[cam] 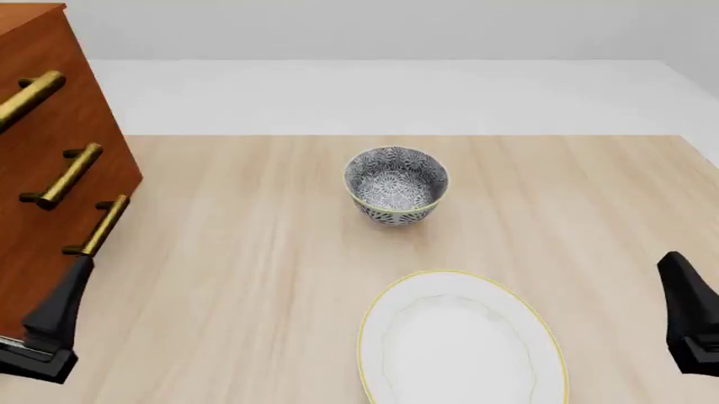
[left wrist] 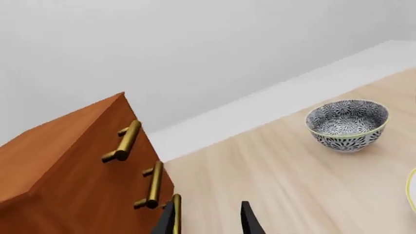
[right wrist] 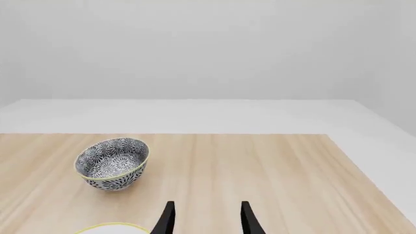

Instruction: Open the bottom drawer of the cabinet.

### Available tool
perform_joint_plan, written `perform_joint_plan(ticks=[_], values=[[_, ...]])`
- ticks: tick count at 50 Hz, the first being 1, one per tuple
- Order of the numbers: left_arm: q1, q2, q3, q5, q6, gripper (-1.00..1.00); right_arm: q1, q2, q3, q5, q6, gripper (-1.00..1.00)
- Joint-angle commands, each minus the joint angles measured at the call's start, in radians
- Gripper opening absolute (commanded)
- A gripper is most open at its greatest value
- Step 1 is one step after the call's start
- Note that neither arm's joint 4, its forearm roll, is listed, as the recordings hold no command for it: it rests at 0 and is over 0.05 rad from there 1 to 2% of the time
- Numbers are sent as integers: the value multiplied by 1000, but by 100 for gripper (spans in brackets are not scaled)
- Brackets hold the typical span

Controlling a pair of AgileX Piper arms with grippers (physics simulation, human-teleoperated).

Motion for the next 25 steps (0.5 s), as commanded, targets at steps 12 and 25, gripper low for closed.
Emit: perform_joint_plan(ticks=[12, 25], values=[[-125, 771, 9, -731, 355, 100, 0, 3, 1, -5, 4, 100], [-86, 1165, 9, -1103, 513, 100, 0, 7, -1, -8, 2, 100]])
